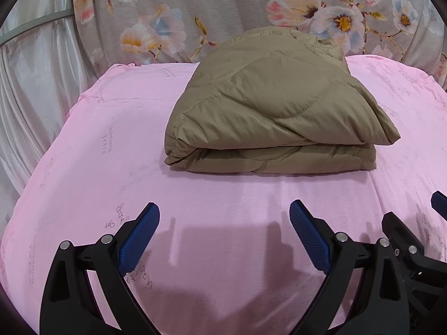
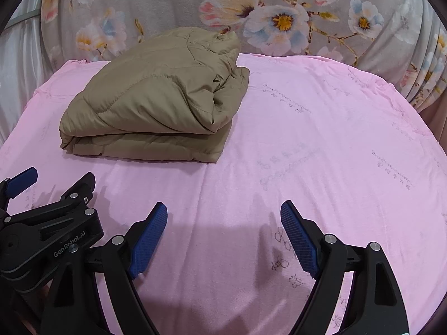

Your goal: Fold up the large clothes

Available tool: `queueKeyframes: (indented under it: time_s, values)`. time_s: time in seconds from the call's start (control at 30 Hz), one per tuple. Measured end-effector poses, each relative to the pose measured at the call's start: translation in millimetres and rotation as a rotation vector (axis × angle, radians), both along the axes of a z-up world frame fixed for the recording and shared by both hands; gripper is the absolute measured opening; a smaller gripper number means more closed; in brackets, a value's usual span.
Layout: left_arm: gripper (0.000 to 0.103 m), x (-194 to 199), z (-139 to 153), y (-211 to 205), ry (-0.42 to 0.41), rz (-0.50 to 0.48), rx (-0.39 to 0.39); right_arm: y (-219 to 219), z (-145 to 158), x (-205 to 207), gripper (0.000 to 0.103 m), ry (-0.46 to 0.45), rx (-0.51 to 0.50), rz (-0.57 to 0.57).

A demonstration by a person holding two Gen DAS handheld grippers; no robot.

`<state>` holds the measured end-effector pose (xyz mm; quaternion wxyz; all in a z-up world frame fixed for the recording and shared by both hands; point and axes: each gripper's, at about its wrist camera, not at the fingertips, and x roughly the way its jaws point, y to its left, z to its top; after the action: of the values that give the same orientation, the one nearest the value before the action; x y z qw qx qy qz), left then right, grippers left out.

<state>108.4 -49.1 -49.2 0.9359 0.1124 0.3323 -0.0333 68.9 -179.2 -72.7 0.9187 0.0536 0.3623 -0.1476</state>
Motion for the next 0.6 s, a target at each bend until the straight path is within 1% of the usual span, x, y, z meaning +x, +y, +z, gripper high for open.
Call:
queueKeyframes:
  time_s: [0.6]
  values:
    - [0.092,-2.0,0.9,-1.3,-0.013,0.005,0.015,0.7,2.1,-2.0,0.081,-0.01,-0.004,-0.005]
